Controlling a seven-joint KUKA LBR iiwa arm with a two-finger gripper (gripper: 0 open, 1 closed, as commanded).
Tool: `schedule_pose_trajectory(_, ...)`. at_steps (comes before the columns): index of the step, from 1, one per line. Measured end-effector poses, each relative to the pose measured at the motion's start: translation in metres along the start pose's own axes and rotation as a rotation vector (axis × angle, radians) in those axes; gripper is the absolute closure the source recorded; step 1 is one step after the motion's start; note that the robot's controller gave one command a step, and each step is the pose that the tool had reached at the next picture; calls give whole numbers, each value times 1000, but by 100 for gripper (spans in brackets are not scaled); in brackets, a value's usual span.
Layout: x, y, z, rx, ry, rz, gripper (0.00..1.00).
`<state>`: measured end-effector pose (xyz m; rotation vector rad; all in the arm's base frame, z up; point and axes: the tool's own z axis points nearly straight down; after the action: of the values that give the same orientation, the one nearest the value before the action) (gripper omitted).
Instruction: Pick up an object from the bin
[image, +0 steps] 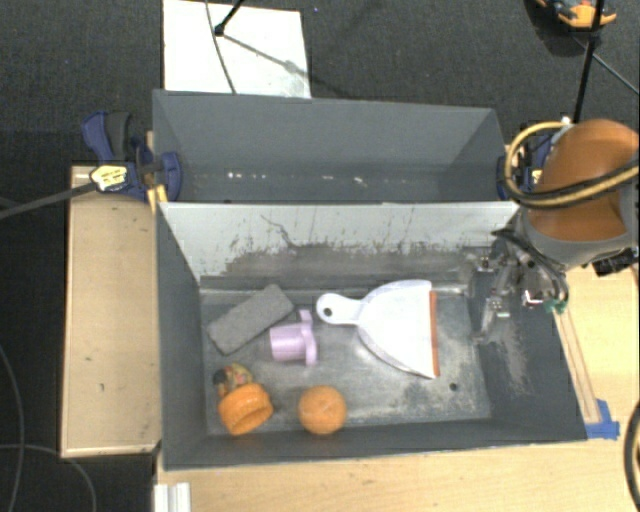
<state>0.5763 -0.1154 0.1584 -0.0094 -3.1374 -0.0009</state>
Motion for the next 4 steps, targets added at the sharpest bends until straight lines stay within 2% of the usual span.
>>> schedule_pose_trajectory(1,-2,1,-5,1,-8,-3,0)
schedule_pose_trajectory(2,20,51,69,0,-11,91,0)
schedule_pose_trajectory(3,35,71,52,0,-2,125,0)
schedule_pose_trajectory(4,34,126,59,-2,-5,229,0)
